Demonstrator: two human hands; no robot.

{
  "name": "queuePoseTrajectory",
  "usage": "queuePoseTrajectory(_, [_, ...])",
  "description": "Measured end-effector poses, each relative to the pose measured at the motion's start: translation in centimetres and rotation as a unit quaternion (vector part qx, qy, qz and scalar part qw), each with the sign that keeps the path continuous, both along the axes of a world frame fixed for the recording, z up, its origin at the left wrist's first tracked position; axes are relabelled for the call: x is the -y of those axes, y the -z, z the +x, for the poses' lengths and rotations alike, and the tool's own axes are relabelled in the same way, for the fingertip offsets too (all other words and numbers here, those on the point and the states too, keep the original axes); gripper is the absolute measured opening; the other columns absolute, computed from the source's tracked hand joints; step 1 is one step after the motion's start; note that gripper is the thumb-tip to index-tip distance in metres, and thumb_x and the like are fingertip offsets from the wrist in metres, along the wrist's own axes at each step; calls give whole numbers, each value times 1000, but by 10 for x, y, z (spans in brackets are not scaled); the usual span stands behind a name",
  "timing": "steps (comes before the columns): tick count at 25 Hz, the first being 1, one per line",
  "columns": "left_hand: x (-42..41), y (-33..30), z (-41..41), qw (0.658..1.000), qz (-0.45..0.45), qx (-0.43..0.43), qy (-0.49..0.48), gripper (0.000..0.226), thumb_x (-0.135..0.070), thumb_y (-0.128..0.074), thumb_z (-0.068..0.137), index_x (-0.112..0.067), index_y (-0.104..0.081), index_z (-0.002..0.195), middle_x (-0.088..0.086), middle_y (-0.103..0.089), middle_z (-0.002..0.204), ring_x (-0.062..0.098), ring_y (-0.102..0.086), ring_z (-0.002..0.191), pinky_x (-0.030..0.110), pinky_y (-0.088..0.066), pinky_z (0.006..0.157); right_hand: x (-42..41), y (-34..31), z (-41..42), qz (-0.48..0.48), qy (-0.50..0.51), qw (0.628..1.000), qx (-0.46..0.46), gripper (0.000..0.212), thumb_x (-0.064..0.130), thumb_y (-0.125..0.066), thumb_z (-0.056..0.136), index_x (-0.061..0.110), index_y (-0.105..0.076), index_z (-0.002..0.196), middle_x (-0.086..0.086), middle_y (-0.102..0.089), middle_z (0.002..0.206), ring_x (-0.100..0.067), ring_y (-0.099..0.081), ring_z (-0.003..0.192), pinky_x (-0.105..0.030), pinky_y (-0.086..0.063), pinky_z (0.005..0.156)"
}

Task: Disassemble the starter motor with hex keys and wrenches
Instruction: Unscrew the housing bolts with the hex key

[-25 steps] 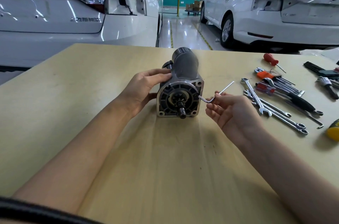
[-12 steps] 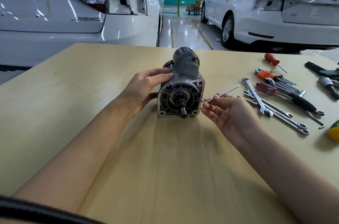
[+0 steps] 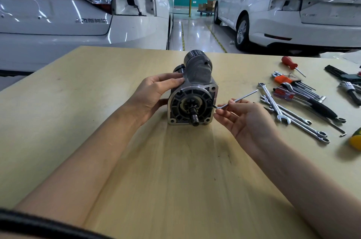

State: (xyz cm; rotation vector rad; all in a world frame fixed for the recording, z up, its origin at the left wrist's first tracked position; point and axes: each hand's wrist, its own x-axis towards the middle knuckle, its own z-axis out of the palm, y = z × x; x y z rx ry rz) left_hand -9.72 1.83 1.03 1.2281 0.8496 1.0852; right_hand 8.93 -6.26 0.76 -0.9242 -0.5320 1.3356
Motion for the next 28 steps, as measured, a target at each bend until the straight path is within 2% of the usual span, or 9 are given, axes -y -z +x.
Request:
queuePoseTrajectory(9, [0, 0, 0, 1000, 2, 4, 3, 13, -14, -66, 85, -17, -75, 94, 0, -73, 91, 9, -67, 82, 25, -55, 66, 0, 1, -2, -7, 8, 1000, -3, 18, -9, -41, 93, 5, -48, 83, -10, -62, 55, -19, -64, 48, -26, -55, 49])
queuePoseTrajectory(16, [0, 0, 0, 1000, 4, 3, 5, 12, -14, -66, 85, -18, -76, 91, 0, -73, 91, 10, -67, 83, 25, -55, 67, 3, 1, -2, 8, 22, 1000, -18, 14, -9, -44, 93, 4, -48, 89, -14, -62, 62, -25, -69, 58, -28, -57, 54])
queuePoseTrajectory(19, [0, 0, -1, 1000, 5, 3, 6, 12, -15, -67, 84, -18, -76, 92, 0, -73, 92, 9, -67, 83, 26, -56, 69, 5, 1, -1, 50, 32, 998, 37, 7, -4, -52, 93, 2, -50, 92, -12, -66, 64, -27, -71, 66, -30, -58, 61])
queuePoseTrajectory(21, [0, 0, 0, 1000, 8, 1, 6, 12, -15, -67, 85, -18, -77, 91, -1, -73, 91, 8, -67, 83, 25, -56, 69, 7, 1, -1, 94, 40, 986, 132, 6, 0, -58, 92, 5, -54, 94, -8, -68, 67, -25, -72, 67, -30, -58, 64])
queuePoseTrajectory(23, [1, 0, 1, 1000, 9, -2, 4, 12, -15, -67, 84, -18, -76, 92, -1, -73, 90, 8, -67, 82, 24, -56, 67, 7, 1, -6, 163, 59, 944, 282, 13, 2, -63, 89, 15, -63, 91, 0, -68, 67, -20, -71, 63, -28, -57, 62])
queuePoseTrajectory(24, [2, 0, 1, 1000, 7, -1, 2, 13, -16, -66, 84, -18, -75, 93, -1, -73, 91, 8, -67, 83, 24, -55, 66, 7, 3, -10, 203, 77, 904, 368, 19, 2, -66, 87, 21, -67, 90, 4, -68, 67, -17, -69, 62, -26, -56, 60])
queuePoseTrajectory(26, [1, -1, 1, 1000, -4, 7, 3, 19, -21, -59, 90, -16, -74, 100, -2, -72, 97, 9, -65, 93, 25, -54, 67, 6, 8, -14, 286, 110, 793, 527, 24, 1, -70, 84, 22, -75, 94, 6, -67, 73, -17, -65, 61, -27, -52, 57])
queuePoseTrajectory(28, [0, -4, -2, 998, -40, 38, 18, 37, -32, -40, 100, -15, -72, 107, -2, -71, 108, 9, -61, 108, 30, -51, 76, 6, 12, -16, 348, 118, 665, 651, 24, -3, -70, 82, 13, -76, 100, -3, -64, 78, -18, -57, 60, -27, -44, 53])
